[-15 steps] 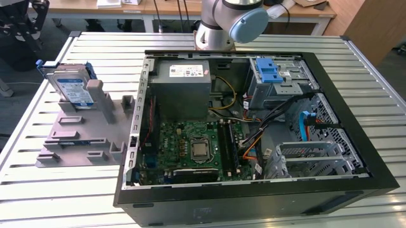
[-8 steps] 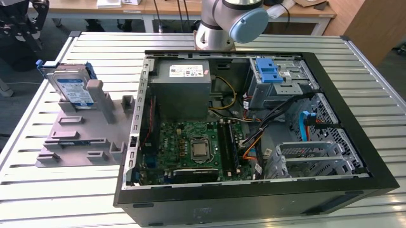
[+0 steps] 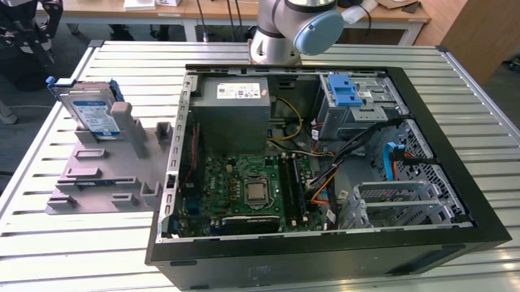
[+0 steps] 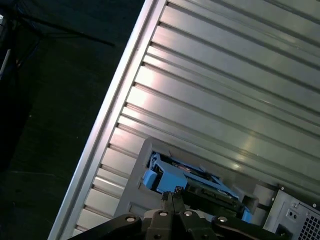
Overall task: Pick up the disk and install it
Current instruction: 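Pick up the disk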
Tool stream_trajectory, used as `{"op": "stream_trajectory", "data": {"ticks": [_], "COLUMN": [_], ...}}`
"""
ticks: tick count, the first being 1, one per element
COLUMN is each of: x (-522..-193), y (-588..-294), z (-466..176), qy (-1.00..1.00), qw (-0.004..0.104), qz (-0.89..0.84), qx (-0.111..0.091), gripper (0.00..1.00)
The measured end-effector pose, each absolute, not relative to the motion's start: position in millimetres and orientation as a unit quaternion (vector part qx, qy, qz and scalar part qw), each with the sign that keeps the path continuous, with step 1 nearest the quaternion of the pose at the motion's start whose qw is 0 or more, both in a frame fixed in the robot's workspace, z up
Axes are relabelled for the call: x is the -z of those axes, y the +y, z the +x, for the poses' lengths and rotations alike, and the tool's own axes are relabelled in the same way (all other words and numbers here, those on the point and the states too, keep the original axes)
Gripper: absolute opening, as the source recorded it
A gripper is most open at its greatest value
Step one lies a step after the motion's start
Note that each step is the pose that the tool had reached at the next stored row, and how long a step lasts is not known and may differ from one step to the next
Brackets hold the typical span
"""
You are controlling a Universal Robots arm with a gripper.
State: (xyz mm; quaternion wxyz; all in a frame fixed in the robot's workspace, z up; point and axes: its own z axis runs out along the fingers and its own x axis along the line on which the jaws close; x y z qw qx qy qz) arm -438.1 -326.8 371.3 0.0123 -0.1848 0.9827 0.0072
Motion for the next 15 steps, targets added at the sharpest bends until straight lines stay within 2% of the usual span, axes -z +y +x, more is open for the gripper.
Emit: {"op": "stream_trajectory", "data": {"ticks": [15], "x": [-370.6], "y": [-326.8], "z": [-438.0], "qy": [0.966], "qw": [0.012], "qz": [-0.260], "qx": [-0.008], "gripper": [0.11]}}
